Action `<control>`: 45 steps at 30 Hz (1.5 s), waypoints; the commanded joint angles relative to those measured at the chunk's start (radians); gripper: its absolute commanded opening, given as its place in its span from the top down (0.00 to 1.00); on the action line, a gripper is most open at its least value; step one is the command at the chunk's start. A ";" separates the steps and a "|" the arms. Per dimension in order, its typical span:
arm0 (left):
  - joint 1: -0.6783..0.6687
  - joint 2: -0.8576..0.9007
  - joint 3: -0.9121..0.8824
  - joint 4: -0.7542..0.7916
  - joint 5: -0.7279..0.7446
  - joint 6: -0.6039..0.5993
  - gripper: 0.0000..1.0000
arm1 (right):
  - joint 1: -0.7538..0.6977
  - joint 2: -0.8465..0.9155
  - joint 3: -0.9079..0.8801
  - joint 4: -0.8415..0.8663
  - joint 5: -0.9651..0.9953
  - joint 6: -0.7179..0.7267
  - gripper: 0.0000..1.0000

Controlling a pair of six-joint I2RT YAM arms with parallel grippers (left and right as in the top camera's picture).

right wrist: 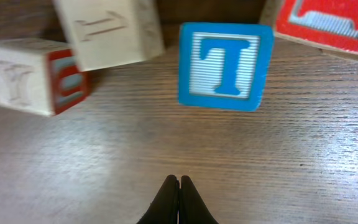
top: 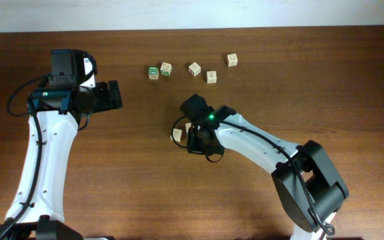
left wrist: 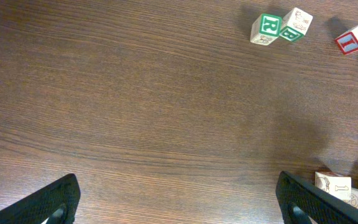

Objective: Rotate 5 blocks

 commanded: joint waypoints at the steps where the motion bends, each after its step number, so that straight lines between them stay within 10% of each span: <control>1: 0.007 -0.001 0.019 -0.001 -0.003 -0.013 0.01 | -0.005 0.002 0.011 0.003 0.060 0.042 0.96; 37: 0.007 -0.001 0.019 -0.001 -0.003 -0.013 0.01 | -0.070 0.046 0.021 0.192 0.129 0.010 0.96; 45: 0.007 -0.001 0.019 -0.001 -0.003 -0.013 0.01 | -0.120 0.010 0.254 -0.185 0.149 -0.047 0.96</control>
